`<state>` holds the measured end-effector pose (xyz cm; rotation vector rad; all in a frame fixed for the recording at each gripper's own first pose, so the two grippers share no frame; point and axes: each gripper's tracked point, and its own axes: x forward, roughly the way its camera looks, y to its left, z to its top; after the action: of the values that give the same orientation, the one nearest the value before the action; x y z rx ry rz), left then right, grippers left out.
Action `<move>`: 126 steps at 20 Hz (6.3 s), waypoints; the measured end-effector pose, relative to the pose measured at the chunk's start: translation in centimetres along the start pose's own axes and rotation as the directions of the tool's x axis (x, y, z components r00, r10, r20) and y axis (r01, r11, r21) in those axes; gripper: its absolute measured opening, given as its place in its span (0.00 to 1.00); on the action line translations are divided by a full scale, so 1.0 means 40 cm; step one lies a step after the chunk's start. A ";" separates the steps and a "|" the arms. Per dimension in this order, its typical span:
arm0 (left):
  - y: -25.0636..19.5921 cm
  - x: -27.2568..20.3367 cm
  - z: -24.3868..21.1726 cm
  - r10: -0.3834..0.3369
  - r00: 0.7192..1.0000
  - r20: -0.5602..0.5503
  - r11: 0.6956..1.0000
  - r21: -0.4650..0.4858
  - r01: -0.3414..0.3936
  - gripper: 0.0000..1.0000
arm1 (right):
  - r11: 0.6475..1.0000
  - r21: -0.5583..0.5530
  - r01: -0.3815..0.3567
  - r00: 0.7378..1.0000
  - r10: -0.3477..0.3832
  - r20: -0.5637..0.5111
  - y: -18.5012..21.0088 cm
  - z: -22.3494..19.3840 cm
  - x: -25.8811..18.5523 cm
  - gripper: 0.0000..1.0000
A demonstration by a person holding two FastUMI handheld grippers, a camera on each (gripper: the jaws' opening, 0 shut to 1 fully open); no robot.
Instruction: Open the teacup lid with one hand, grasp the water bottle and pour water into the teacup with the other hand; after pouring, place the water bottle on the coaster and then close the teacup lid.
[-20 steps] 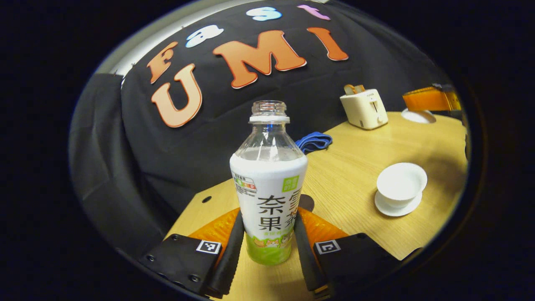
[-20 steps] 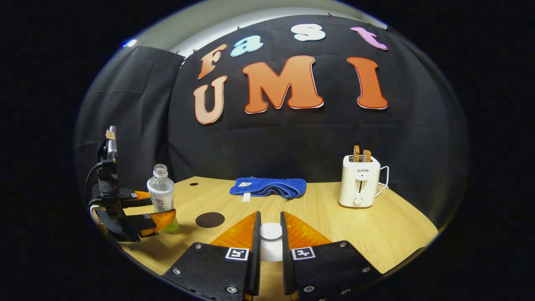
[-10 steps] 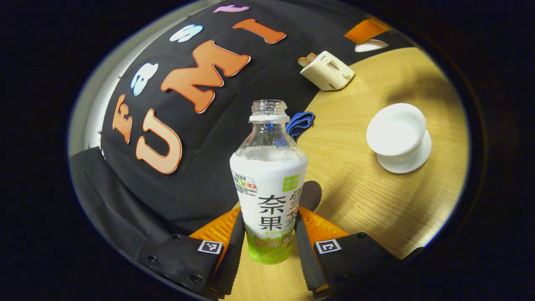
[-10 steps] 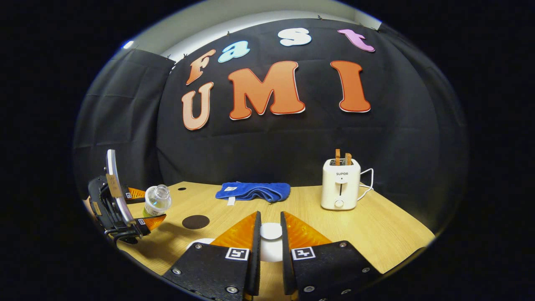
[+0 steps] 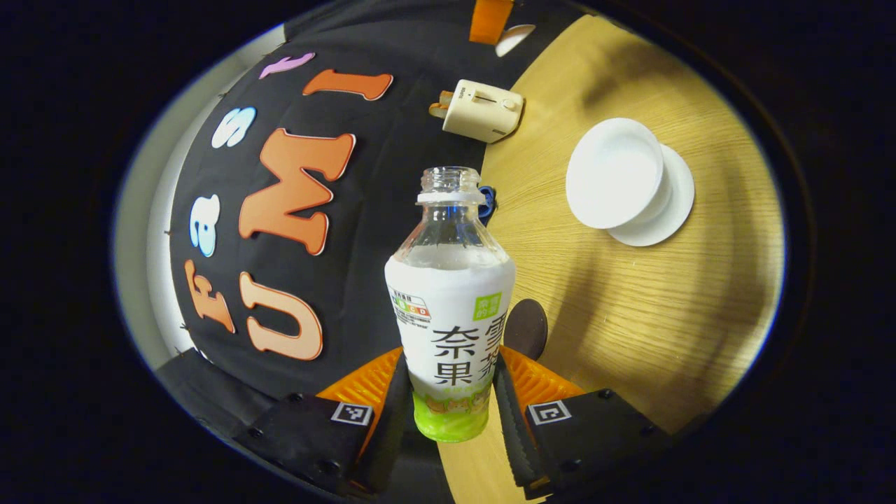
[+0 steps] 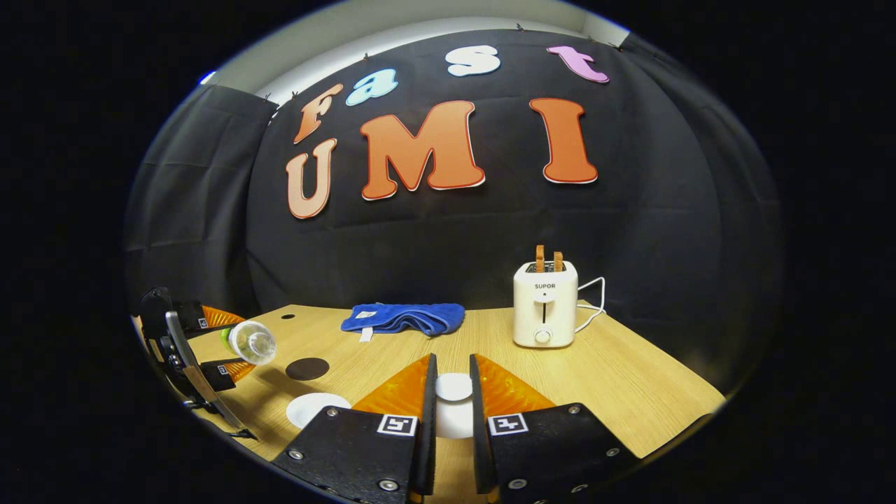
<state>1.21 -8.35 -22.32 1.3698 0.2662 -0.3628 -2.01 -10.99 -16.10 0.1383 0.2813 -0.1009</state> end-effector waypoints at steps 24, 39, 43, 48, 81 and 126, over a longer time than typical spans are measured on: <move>0.008 0.025 0.056 -0.016 0.996 0.085 0.911 0.412 -0.021 0.66 | 1.000 -0.009 0.003 1.000 -0.002 0.026 -0.024 0.028 -0.016 0.23; 0.084 0.021 0.077 0.044 0.993 0.107 0.868 0.487 -0.091 0.65 | 1.000 -0.005 -0.007 0.999 0.007 0.034 -0.018 0.039 -0.020 0.23; 0.105 0.014 0.083 0.062 0.991 0.116 0.850 0.515 -0.114 0.65 | 1.000 -0.005 -0.006 0.999 0.007 0.035 -0.021 0.043 -0.020 0.23; 0.114 0.008 0.098 0.070 0.989 0.129 0.827 0.547 -0.129 0.66 | 1.000 -0.010 -0.013 0.999 0.013 0.043 -0.014 0.050 -0.026 0.23; 0.166 0.009 0.191 0.029 0.992 0.125 0.593 0.797 -0.118 0.65 | 0.996 -0.070 -0.054 0.997 0.057 0.049 0.020 0.084 -0.041 0.23; 0.255 0.170 -0.003 0.214 0.970 0.117 0.469 -0.883 0.003 0.65 | 0.976 -0.080 -0.200 0.976 0.206 0.066 0.260 0.093 -0.027 0.23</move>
<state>11.52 -7.26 -15.81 0.2794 0.1412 -0.1990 -0.84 -1.21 -11.00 0.0902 0.1957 0.1072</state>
